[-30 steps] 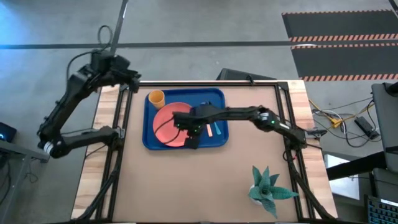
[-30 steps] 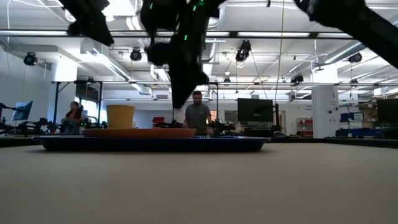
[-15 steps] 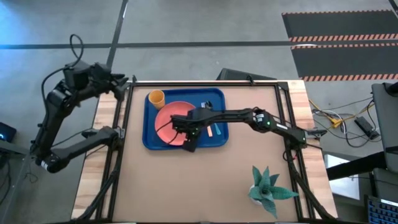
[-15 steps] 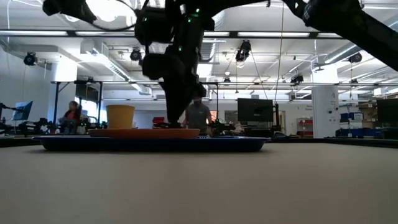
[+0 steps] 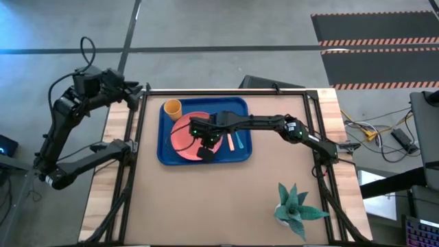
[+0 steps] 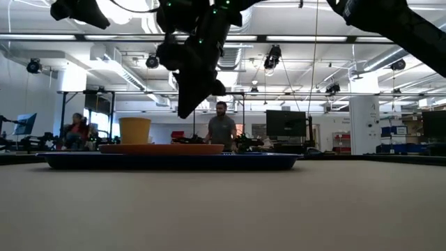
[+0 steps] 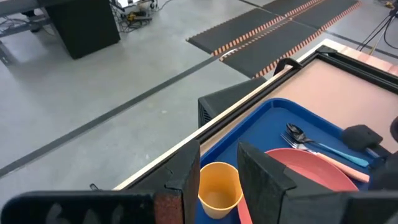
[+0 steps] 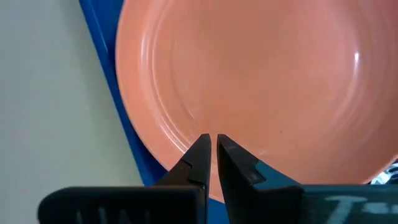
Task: Pick and place plate/cup/fork/spoon on tray
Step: Adjust the orange plate on the blue tray
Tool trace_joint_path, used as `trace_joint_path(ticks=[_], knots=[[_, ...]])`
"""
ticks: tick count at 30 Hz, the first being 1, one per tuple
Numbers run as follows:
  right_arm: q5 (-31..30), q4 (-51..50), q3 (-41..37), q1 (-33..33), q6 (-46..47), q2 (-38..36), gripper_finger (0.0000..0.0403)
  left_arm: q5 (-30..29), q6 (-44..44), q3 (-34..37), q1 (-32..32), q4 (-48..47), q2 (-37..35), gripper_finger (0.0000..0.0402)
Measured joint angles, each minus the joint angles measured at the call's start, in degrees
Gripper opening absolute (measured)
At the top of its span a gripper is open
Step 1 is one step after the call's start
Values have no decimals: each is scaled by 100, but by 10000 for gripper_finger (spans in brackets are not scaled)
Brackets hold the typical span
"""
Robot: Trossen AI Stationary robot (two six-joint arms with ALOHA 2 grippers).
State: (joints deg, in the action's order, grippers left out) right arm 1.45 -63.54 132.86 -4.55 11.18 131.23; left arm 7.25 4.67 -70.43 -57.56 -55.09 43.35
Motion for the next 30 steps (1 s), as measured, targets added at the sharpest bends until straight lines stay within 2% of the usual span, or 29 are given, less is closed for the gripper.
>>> trace_joint_path(ticks=[16,30], knots=[[48,291,-561,27,47,132,17,0,13,2,-1,0,42,88],[48,302,-612,138,78,132,17,0,15,2,0,2,77,88]])
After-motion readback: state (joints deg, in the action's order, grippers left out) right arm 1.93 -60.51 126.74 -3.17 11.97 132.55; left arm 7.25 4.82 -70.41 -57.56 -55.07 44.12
